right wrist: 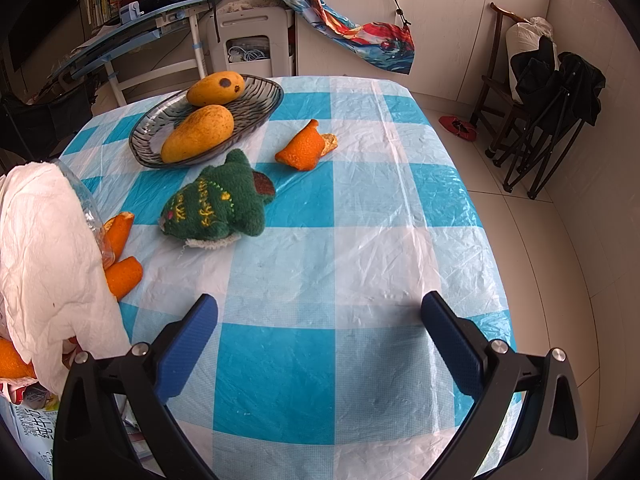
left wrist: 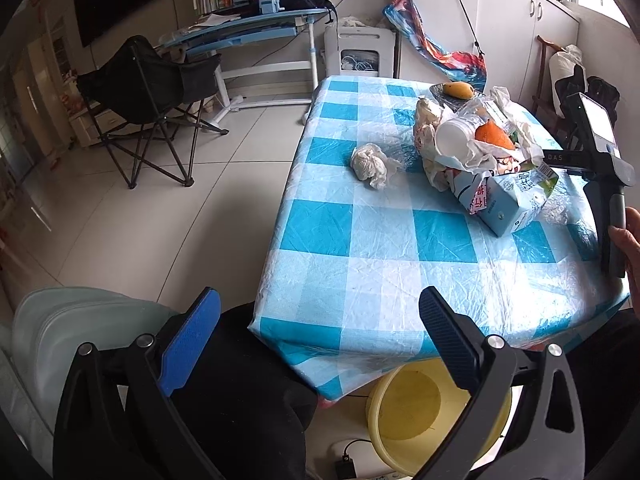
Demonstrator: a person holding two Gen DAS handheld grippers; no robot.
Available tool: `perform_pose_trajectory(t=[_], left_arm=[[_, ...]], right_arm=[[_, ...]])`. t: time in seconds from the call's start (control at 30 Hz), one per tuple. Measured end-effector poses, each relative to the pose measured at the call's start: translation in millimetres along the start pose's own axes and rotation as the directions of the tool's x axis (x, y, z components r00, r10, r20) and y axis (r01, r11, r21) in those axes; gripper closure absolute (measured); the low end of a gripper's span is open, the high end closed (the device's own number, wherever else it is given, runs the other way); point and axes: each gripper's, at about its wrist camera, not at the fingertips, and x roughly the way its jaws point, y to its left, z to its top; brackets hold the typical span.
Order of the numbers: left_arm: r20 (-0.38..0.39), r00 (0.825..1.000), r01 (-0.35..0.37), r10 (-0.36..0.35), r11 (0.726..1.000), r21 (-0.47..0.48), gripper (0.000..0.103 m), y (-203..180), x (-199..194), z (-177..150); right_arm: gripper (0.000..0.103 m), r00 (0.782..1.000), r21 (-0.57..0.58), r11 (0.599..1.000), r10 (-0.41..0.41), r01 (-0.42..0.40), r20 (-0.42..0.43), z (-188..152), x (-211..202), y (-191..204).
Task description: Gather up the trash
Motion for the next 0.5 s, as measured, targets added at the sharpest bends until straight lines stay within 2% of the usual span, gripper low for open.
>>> perform_pose_trajectory(t=[0.2, 0.3, 0.33, 0.43, 0.5], left_arm=[[0.003, 1.000, -0.023, 0.023, 1.000, 0.005, 0.007, 3, -4, 0], [0.014, 1.000, -0.023, 0.022, 1.000, 0.007, 0.007, 3, -9, 1], [0.018, 1.000, -0.020, 0.020, 1.000, 0.008, 0.007, 3, -12, 2], [0.027, 1.000, -0.015, 0.015, 1.000, 0.009, 0.007, 3, -20, 0], [0.038, 0.999, -0.015, 0.015, 1.000, 0.005, 0.008, 4, -27, -2]], right_arm=[[0.006, 1.000, 0.010, 1.000, -0.007, 0.007, 0.000, 0, 1, 1], [0.006, 0.999, -0.007, 1.000, 0.011, -0.012, -0.039, 1, -1, 0], [0.006, 0.999, 0.007, 1.000, -0.005, 0.005, -0.035, -1, -6, 0], [0.006, 0.996, 0.045, 0.999, -0.034, 0.031, 0.080, -22, -44, -10], [0.006, 0.983, 0.035, 0.998, -0.050, 0.045, 0.176, -40, -80, -11]])
